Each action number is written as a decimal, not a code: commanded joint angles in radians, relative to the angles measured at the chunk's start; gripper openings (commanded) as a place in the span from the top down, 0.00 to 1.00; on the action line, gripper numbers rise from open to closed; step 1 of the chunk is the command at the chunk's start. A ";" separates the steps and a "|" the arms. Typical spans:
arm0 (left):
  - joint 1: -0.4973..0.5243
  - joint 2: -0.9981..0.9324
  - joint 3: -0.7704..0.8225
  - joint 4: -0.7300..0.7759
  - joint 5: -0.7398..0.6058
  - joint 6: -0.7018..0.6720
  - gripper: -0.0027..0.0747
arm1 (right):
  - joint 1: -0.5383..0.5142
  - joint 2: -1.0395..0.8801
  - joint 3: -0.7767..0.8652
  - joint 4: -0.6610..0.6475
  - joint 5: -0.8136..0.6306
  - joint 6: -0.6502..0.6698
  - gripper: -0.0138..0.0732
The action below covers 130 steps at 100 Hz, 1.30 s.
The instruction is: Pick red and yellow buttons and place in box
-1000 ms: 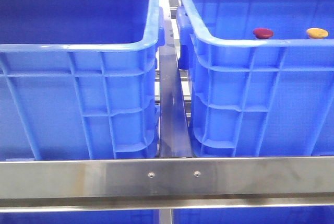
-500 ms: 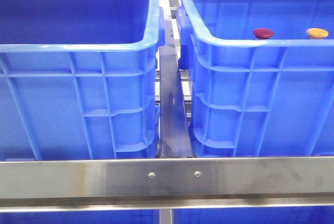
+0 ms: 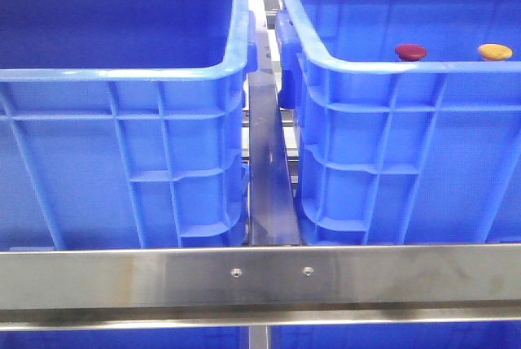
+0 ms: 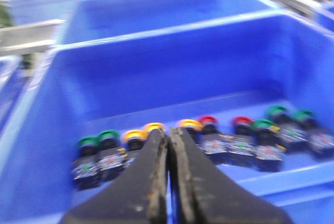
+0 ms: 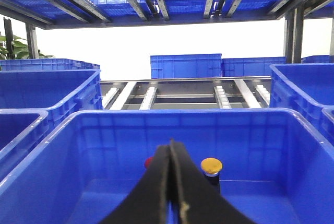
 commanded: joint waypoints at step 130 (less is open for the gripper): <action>0.169 -0.241 0.309 -0.004 -0.169 -0.065 0.99 | -0.007 0.009 -0.026 0.008 0.015 -0.008 0.92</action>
